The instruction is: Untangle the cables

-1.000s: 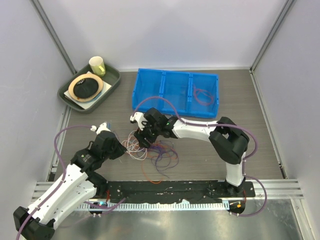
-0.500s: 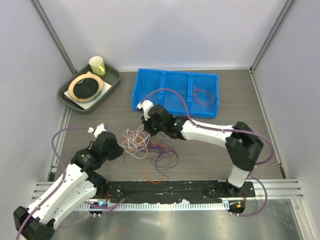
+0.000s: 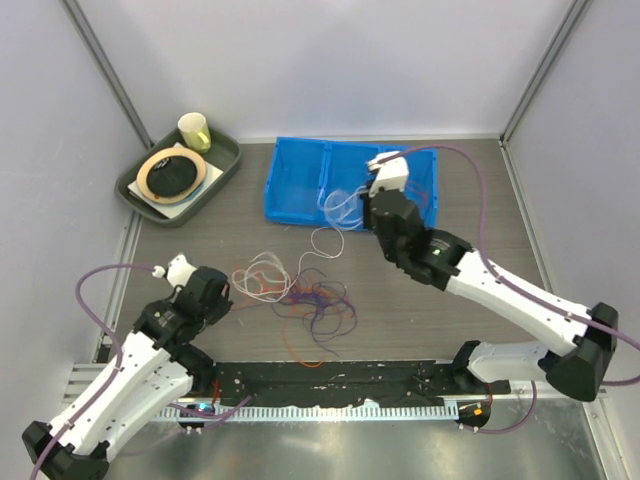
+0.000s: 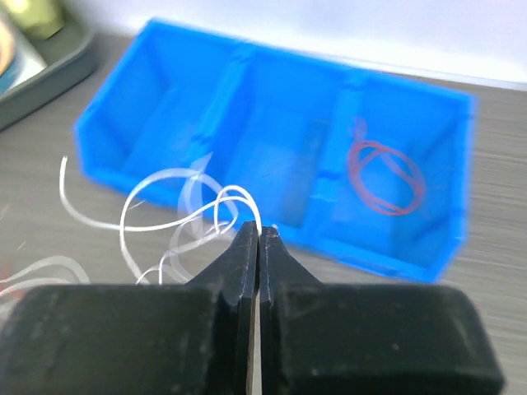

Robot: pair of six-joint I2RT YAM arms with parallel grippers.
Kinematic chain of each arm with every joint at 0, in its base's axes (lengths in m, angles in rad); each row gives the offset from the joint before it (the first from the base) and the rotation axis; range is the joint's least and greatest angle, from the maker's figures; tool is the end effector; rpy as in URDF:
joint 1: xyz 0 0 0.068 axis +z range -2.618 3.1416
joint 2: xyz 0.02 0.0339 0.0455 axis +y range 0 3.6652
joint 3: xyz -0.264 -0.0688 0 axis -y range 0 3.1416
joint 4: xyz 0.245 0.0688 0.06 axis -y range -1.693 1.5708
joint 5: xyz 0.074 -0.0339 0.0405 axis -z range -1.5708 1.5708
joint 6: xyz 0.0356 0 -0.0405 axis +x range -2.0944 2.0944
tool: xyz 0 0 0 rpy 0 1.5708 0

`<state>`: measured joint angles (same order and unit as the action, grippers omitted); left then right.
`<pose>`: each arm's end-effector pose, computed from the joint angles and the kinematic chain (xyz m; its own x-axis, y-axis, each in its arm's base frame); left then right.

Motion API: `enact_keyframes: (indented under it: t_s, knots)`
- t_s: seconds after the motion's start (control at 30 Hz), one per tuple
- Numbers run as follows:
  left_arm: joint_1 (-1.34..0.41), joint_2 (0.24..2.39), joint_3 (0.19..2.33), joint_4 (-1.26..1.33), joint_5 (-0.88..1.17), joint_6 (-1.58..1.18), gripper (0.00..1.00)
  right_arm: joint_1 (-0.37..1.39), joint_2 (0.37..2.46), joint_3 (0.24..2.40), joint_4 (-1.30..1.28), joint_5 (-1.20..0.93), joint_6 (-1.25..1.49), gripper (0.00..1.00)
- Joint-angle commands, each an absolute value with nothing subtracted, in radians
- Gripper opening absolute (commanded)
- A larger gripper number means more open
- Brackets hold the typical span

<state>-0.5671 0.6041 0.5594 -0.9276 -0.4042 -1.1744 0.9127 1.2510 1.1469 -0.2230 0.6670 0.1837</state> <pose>0.1005 -0.0474 0.2243 -0.5523 -0.6538 -0.5173 -0.5243 0.7548 -0.3943 0.1908 0.2108 0.3656 -0.2413 -0.0775 -0.9674 -0.2230 0.9746 -0.0224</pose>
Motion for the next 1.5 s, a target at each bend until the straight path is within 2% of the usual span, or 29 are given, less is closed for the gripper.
enact_keyframes:
  t_s: [0.0, 0.13, 0.3, 0.5, 0.77, 0.97, 1.07, 1.17, 1.2, 1.23, 1.3, 1.43, 1.47]
  knots:
    - [-0.563, 0.586, 0.618, -1.077, -0.566, -1.282, 0.0, 0.798, 1.123, 1.16, -0.294, 0.838, 0.156, 0.01]
    - [-0.563, 0.56, 0.629, -1.114, -0.591, -1.307, 0.0, 0.692, 1.034, 1.169, -0.318, 0.824, 0.153, 0.01]
    - [-0.563, 0.512, 0.62, -1.068, -0.559, -1.269, 0.0, 0.678, 1.012, 1.238, -0.319, 0.714, 0.115, 0.01]
    - [-0.563, 0.439, 0.609, -0.973, -0.485, -1.164, 0.0, 0.678, 1.167, 1.356, -0.35, 0.506, 0.092, 0.01]
    - [-0.563, 0.357, 0.604, -0.937, -0.456, -1.12, 0.0, 0.67, 1.468, 1.494, -0.296, 0.523, 0.052, 0.01]
    - [-0.563, 0.319, 0.589, -0.919, -0.434, -1.114, 0.0, 0.62, 1.601, 1.5, -0.253, 0.495, 0.087, 0.01]
    - [-0.563, 0.314, 0.589, -0.916, -0.43, -1.109, 0.0, 0.597, 1.681, 1.506, -0.241, 0.499, 0.103, 0.06]
    - [-0.563, 0.314, 0.594, -0.911, -0.425, -1.104, 0.0, 0.584, 1.749, 1.531, -0.25, 0.515, 0.118, 0.16]
    - [-0.563, 0.314, 0.595, -0.905, -0.422, -1.095, 0.0, 0.586, 1.77, 1.537, -0.259, 0.521, 0.123, 0.35]
    - [-0.563, 0.316, 0.594, -0.891, -0.417, -1.089, 0.0, 0.584, 1.773, 1.554, -0.268, 0.523, 0.139, 0.49]
    - [-0.563, 0.318, 0.6, -0.874, -0.393, -1.072, 0.0, 0.584, 1.77, 1.56, -0.281, 0.506, 0.153, 0.66]
    - [-0.563, 0.342, 0.612, -0.769, -0.324, -1.016, 0.0, 0.586, 1.674, 1.504, -0.229, 0.385, 0.118, 0.69]
    - [-0.563, 0.348, 0.623, -0.749, -0.307, -1.002, 0.0, 0.587, 1.651, 1.479, -0.185, 0.288, 0.107, 0.69]
